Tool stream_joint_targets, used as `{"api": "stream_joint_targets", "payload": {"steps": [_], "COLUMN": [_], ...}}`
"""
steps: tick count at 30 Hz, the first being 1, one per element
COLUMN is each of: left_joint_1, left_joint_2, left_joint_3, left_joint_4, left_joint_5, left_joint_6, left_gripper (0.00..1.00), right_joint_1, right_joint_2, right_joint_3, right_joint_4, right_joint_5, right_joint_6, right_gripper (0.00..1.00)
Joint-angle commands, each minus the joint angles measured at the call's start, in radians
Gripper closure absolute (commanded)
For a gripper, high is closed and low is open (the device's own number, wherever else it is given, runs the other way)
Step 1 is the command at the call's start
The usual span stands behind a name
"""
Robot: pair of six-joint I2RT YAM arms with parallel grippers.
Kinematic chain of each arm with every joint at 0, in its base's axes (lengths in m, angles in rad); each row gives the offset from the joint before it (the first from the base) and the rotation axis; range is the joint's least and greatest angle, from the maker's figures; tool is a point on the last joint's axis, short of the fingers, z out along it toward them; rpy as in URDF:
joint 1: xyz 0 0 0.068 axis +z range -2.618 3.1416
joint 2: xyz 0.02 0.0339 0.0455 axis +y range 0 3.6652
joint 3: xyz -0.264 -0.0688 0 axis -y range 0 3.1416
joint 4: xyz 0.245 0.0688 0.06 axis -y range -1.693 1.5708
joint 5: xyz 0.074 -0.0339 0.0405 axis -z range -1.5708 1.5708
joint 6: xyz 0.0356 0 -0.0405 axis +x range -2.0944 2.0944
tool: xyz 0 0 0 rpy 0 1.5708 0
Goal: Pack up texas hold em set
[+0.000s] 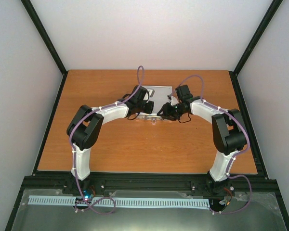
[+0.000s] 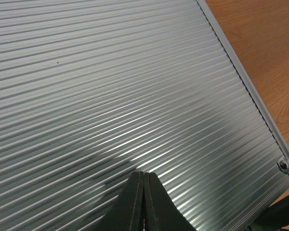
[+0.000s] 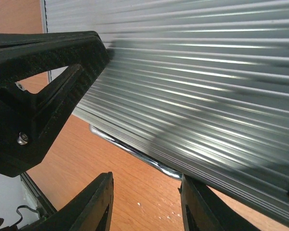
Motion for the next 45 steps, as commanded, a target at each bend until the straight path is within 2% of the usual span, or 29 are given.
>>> {"api": "stream_joint_targets", "payload": {"steps": [1,11,18,25,28,33,37,41,45], "left_joint_1": [-0.01,-0.01,-0.01,-0.011,-0.011,-0.011,-0.01,-0.011,-0.011], "left_joint_2": [0.115,0.118,0.107,0.078,0.074,0.068,0.071,0.079,0.081], "left_joint_3": [-0.066,-0.037,-0.047,-0.066,-0.067,-0.071,-0.073,-0.075,-0.082], "left_joint_4": [-0.243,-0.255,-0.251,-0.266,-0.273,-0.271,-0.268,-0.264,-0.254], "left_joint_5": [-0.005,-0.008,-0.024,-0.04,-0.04,-0.035,-0.037,-0.036,-0.032], "left_joint_6": [-0.003,-0.001,0.004,0.016,0.02,0.02,0.026,0.026,0.023], "left_gripper": [0.99,0.99,0.99,0.99,0.99,0.99,0.99,0.99,0.99], "right_joint_1": [0.004,0.02,0.094,0.155,0.178,0.222,0.301,0.341,0.353], "right_joint_2": [-0.03,-0.209,-0.208,-0.107,-0.072,-0.017,-0.008,0.029,0.085], "right_joint_3": [0.003,-0.083,-0.208,-0.248,-0.223,-0.22,-0.236,-0.248,-0.248], "right_joint_4": [0.056,-0.011,0.033,0.159,0.175,0.231,0.272,0.328,0.396], "right_joint_5": [0.0,-0.022,0.061,0.199,0.319,0.448,0.647,0.779,0.83], "right_joint_6": [-0.021,-0.081,-0.087,-0.065,-0.084,-0.1,-0.098,-0.063,-0.036], "right_gripper": [0.6,0.6,0.57,0.49,0.46,0.45,0.42,0.42,0.41]}}
